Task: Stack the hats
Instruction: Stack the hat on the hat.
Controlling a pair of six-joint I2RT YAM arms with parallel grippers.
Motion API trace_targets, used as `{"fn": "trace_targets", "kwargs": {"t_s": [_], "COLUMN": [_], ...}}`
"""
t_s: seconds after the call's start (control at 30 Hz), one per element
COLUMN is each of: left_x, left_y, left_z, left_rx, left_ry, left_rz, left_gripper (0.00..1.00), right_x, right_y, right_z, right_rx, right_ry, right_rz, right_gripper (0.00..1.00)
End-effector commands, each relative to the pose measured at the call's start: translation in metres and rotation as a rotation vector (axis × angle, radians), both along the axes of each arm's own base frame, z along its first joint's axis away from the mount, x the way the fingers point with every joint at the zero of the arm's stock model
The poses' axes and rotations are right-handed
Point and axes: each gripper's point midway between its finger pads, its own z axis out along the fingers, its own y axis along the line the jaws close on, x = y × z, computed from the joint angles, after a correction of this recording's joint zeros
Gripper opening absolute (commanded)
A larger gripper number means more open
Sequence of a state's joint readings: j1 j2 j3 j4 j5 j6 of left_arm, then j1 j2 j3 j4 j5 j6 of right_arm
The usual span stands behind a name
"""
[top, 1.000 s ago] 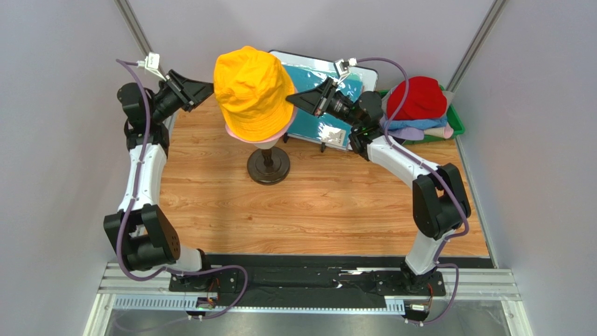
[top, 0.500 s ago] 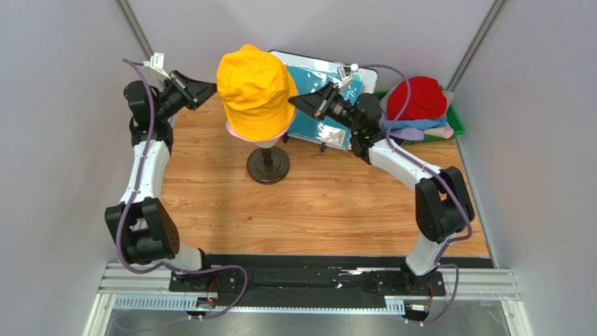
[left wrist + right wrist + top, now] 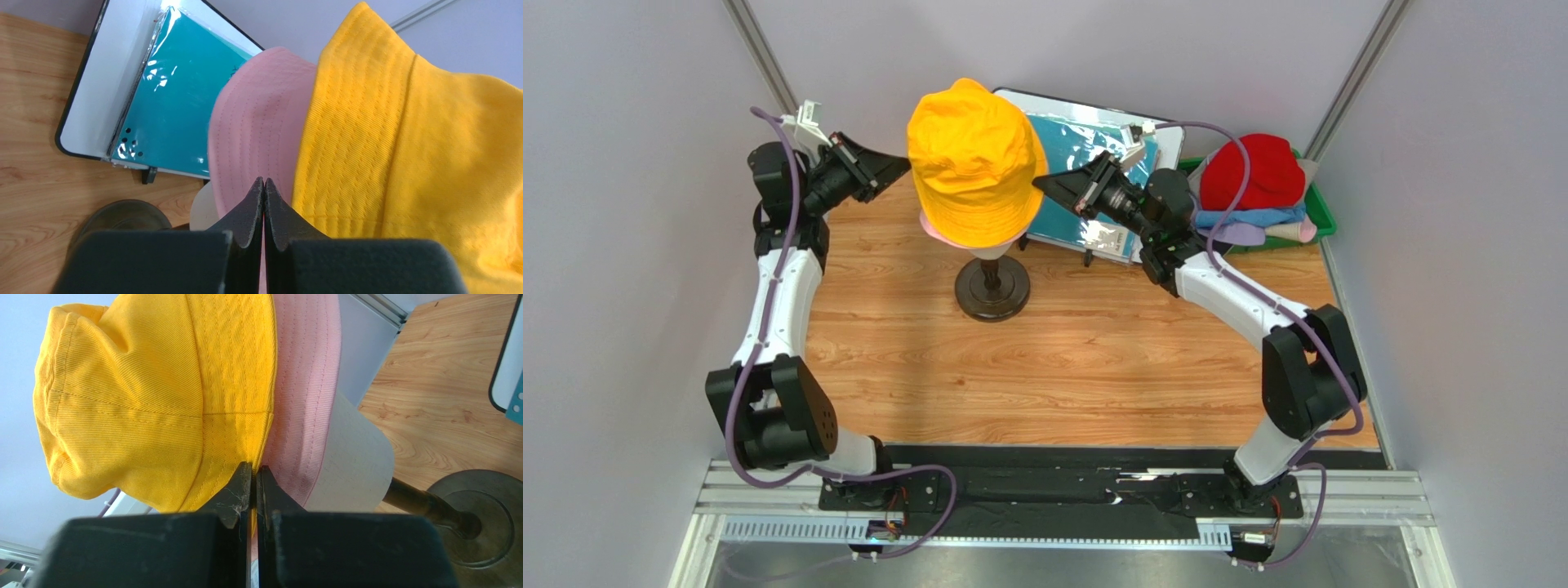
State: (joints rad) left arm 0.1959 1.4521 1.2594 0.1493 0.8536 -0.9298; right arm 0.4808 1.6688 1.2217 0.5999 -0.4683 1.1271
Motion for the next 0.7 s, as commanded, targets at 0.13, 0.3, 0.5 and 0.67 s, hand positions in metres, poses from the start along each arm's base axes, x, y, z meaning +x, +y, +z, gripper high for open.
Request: {"fn": "trace_targets", "kwargs": {"t_s": [0.13, 0.3, 0.5, 0.67], "left_x": [-0.031, -0.044, -0.050, -0.052], "left_y": [-0.006, 0.001, 0.011, 0.022], "left_z": [0.028, 0.043, 0.046, 0.047], "left_rx": [0.103, 0.145, 0.157, 0.205], "left_ry": [-0.107, -0.150, -0.139, -0.148], "left_rz": [-0.010, 0.033, 0.076, 0.142], "left_gripper": [0.00, 0.50, 0.69, 0.79], "right_x": [-0.002, -0.001, 0.003, 0.006], "right_y": [-0.016, -0.015, -0.015, -0.010], "right_z": [-0.019, -0.020, -0.022, -0.017], "right_rx": [-0.257, -0.309, -0.332, -0.348], "right_ry": [0.024, 0.023, 0.012, -0.005], "right_rz": [-0.080, -0.070, -0.083, -0.078], "right_gripper": [0.00, 0.00, 0.00, 0.00]}}
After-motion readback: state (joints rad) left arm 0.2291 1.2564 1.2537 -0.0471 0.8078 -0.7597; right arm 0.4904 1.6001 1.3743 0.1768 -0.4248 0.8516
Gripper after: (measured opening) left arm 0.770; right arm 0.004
